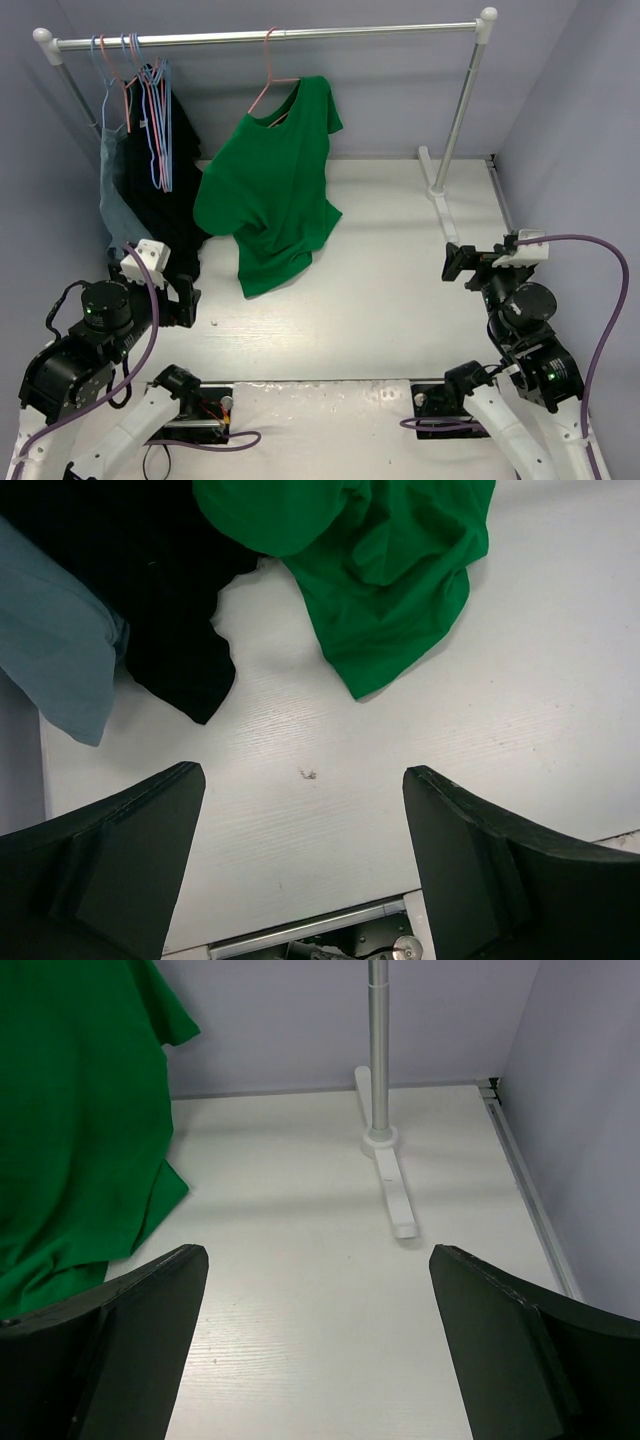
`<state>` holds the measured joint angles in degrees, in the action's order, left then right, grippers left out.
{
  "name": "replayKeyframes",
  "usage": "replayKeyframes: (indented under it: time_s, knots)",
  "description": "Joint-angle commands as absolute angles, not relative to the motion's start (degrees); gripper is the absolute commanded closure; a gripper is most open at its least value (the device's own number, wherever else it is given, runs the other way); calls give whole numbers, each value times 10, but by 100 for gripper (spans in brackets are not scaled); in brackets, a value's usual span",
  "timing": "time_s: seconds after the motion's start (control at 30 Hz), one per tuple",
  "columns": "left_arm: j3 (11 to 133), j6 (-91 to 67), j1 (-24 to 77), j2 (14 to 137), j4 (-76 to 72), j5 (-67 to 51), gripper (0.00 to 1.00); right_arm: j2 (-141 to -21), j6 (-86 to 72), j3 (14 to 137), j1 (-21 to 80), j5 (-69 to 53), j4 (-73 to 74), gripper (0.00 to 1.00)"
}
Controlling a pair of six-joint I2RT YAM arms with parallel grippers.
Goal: Place the t-shirt on the hanger
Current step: Reset both arms
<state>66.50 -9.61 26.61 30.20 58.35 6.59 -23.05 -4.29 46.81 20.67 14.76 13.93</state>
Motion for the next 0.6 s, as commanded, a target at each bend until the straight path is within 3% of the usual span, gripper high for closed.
replayKeyframes:
  time_s: [0.0, 0.57]
  knots:
    - [657, -98, 265, 299, 543, 83, 18, -227, -36, 463, 205, 155, 96, 0]
    - [552, -142, 265, 253, 471, 127, 18, -216, -13, 436, 210, 132, 89, 0]
